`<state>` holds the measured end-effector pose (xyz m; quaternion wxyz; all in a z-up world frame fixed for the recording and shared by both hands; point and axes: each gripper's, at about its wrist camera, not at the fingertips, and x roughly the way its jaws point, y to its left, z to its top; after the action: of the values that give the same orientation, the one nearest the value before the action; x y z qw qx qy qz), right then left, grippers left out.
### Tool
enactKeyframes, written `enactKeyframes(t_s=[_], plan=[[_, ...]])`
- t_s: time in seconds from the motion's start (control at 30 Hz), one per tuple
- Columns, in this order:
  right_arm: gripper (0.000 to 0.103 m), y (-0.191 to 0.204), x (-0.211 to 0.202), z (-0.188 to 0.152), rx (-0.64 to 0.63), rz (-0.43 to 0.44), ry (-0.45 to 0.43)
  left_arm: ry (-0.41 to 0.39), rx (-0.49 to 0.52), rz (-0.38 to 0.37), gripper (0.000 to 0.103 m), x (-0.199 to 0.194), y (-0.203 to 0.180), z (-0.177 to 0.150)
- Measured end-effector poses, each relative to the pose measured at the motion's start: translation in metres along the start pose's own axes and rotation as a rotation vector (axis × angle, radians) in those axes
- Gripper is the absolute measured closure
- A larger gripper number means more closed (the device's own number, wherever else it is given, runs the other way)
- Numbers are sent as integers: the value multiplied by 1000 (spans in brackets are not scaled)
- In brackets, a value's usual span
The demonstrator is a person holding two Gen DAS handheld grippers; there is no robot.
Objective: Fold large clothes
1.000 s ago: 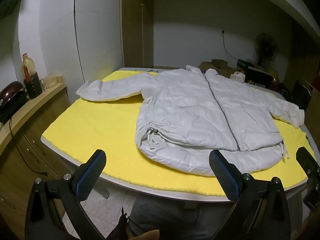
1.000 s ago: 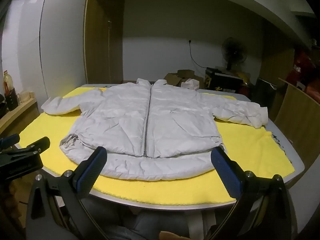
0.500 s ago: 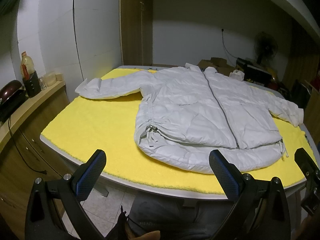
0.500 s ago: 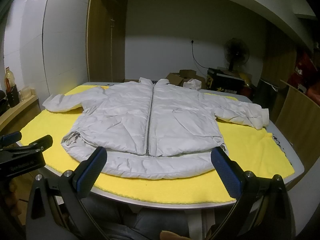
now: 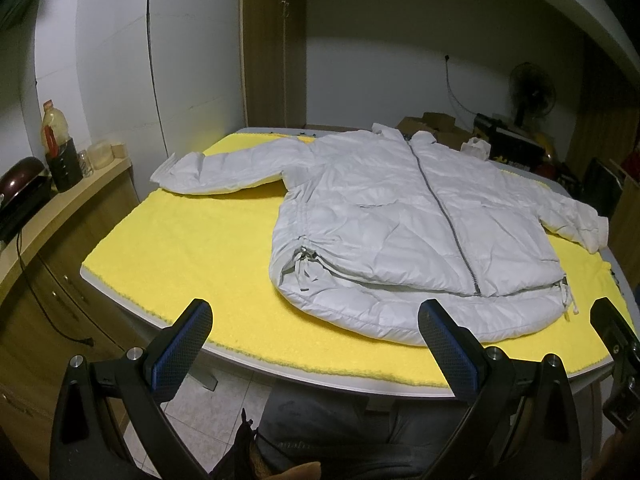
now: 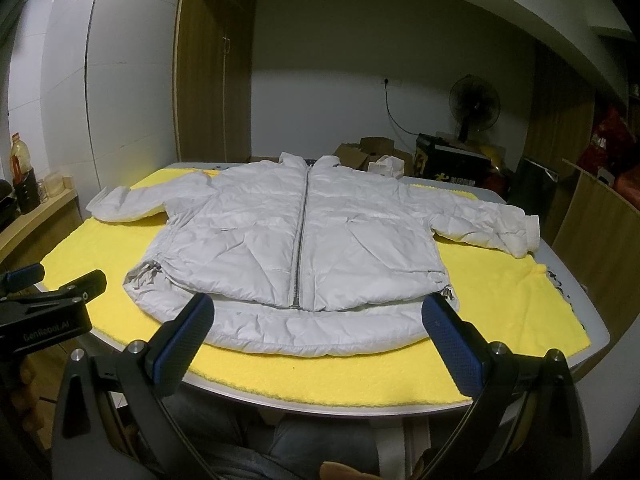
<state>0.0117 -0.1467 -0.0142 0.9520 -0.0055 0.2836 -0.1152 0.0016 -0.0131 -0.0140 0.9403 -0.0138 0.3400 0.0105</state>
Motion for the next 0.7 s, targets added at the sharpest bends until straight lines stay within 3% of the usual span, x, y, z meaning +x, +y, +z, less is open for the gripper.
enactKeyframes(t_s=[0.7], plan=[[0,2,1,-2,-4,4,9,20,-4,0,0,3,3,0]])
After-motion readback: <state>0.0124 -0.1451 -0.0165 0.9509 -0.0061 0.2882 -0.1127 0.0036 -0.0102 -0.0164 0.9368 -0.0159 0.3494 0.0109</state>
